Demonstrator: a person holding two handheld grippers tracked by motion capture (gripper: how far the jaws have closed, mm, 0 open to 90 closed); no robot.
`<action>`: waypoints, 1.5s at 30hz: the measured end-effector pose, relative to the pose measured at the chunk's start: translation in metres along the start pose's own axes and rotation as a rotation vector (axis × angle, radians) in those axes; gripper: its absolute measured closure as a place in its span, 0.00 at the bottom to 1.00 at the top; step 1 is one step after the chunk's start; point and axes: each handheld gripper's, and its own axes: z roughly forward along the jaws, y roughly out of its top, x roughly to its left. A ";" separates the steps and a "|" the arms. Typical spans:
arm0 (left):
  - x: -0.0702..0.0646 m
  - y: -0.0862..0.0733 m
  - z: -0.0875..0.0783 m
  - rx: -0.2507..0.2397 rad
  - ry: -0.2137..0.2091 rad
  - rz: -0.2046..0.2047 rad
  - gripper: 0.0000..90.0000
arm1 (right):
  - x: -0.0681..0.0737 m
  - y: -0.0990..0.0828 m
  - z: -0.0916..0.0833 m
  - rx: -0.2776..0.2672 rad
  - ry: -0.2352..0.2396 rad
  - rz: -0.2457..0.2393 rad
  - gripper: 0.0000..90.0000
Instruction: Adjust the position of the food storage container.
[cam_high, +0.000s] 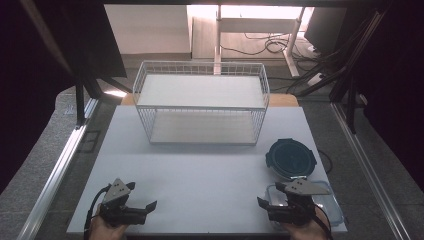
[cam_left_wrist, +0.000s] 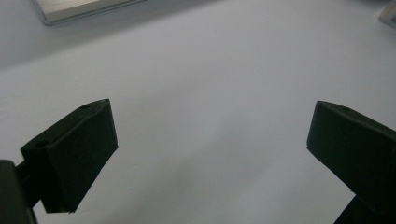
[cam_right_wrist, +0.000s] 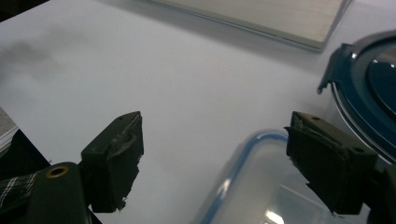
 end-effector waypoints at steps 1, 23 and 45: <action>0.000 0.000 0.000 -0.001 -0.003 -0.003 0.02 | -0.001 0.000 0.000 0.003 -0.006 0.000 0.23; 0.001 -0.005 0.008 -0.006 -0.021 0.032 0.03 | -0.014 -0.004 -0.005 0.038 -0.075 0.017 0.30; -0.001 -0.005 0.010 -0.006 -0.064 0.044 0.03 | -0.082 -0.032 -0.087 0.087 -0.340 0.119 0.99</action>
